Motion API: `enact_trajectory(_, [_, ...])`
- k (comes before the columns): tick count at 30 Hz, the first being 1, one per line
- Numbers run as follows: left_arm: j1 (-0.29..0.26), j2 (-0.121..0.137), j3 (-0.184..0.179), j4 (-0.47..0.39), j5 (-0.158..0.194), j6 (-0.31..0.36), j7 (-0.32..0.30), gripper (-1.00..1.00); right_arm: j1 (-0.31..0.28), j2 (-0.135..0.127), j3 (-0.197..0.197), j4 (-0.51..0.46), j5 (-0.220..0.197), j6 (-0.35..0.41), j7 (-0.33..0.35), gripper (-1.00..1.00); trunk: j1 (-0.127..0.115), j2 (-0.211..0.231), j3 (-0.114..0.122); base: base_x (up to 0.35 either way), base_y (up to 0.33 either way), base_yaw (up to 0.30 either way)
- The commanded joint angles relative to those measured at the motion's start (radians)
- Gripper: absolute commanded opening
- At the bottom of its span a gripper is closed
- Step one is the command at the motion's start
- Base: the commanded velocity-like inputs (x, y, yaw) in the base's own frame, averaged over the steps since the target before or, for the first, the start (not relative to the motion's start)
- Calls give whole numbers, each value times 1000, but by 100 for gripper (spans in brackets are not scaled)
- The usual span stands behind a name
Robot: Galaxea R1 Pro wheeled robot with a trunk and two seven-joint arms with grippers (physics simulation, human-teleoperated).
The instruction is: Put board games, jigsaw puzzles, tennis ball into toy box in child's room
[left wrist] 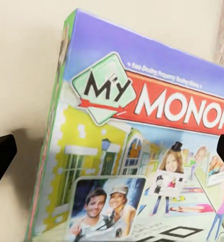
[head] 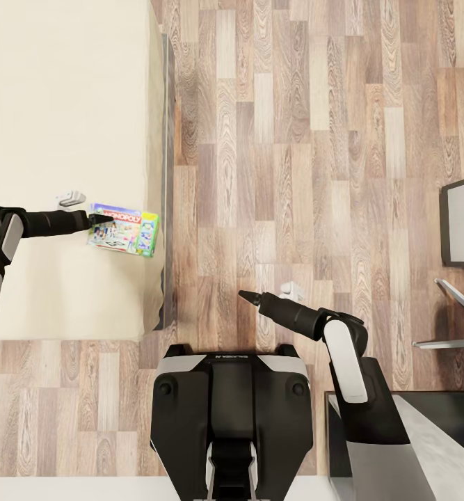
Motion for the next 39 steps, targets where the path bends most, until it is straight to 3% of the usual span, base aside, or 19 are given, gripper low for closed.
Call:
enact_trajectory(1, [-1, -1, 7, -1, -10, 7, -12, 100, 0, 0, -1, 0, 8, 4, 8, 100, 1, -2, -1, 0, 0, 0])
enact_trajectory(39, [-1, -2, 8, -1, -9, 31, -30, 100, 0, -1, -2, 0, 8, 4, 8, 100, 1, -2, -1, 0, 0, 0])
